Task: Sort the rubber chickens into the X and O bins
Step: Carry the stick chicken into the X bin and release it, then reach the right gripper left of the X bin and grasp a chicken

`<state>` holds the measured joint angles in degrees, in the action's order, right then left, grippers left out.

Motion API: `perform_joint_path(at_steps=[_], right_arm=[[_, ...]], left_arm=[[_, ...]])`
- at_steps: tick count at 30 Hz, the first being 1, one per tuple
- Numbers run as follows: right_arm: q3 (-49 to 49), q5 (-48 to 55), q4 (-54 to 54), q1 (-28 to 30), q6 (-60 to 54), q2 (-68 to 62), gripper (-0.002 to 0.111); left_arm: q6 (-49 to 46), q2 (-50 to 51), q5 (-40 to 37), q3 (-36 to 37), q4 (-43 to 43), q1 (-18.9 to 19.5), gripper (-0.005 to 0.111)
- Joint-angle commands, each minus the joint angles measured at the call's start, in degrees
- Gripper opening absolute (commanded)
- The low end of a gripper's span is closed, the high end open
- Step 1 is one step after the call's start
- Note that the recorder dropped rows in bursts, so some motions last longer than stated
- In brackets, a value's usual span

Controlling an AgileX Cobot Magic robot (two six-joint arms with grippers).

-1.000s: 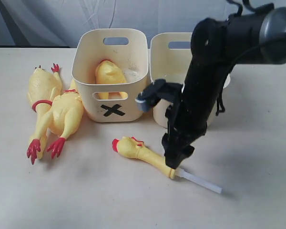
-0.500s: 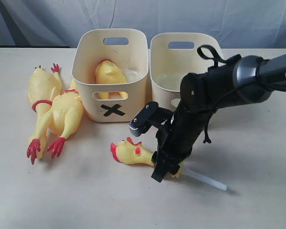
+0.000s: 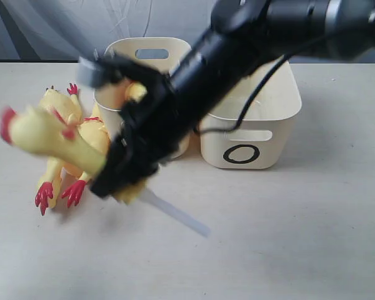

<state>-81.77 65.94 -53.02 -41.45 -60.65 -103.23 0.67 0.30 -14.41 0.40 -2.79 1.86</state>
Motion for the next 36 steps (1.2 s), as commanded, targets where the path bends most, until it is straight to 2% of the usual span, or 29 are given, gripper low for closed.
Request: perform_joint_path(at_steps=[1,6,8,9,12,14,15,16,17,19,22,27,36], right_arm=[[-10.22,-22.88,2.48,0.10,-3.81,2.10,-0.001],[-11.76,-53.20,-0.61,0.10,-3.81,-0.32,-0.001],[-11.76,-58.89,-4.85,0.33,-3.60,-1.36,0.001],[-11.76,-60.13,-7.30,0.78,-3.60,-2.08,0.006],[-11.98,-60.28,-11.48,1.43,-3.60,-3.80,0.033],[-11.98,-61.30,-11.46,1.43,-3.60,-4.47,0.061],[-11.98,-61.73,-11.46,1.43,-3.60,-4.76,0.071],[-11.98,-61.46,-11.46,1.43,-3.60,-5.00,0.080],[-11.98,-60.82,-11.46,1.43,-3.60,-4.99,0.083],[-11.98,-58.29,-11.46,1.43,-3.60,-5.12,0.080],[-11.98,-51.62,-12.78,1.43,-2.19,-5.12,0.069],[-11.98,-27.27,-10.91,0.71,-2.03,-6.26,0.054],[-11.98,-3.70,3.82,-4.51,24.50,-11.25,0.053]], left_arm=[[0.30,-0.30,0.75,-0.40,0.36,-0.20,0.000],[0.30,-0.30,0.75,-0.40,0.36,-0.20,0.000],[0.30,-0.30,0.75,-0.40,0.36,-0.20,0.000],[0.30,-0.30,0.75,-0.40,0.36,-0.20,0.000],[0.30,-0.30,0.75,-0.40,0.36,-0.20,0.000],[0.30,-0.30,0.75,-0.40,0.36,-0.20,0.000],[0.30,-0.30,0.75,-0.40,0.36,-0.20,0.000],[0.30,-0.30,0.75,-0.40,0.36,-0.20,0.000],[0.30,-0.30,0.75,-0.40,0.36,-0.20,0.000],[0.30,-0.30,0.75,-0.40,0.36,-0.20,0.000],[0.30,-0.30,0.75,-0.40,0.36,-0.20,0.000],[0.30,-0.30,0.75,-0.40,0.36,-0.20,0.000],[0.30,-0.30,0.75,-0.40,0.36,-0.20,0.000]])
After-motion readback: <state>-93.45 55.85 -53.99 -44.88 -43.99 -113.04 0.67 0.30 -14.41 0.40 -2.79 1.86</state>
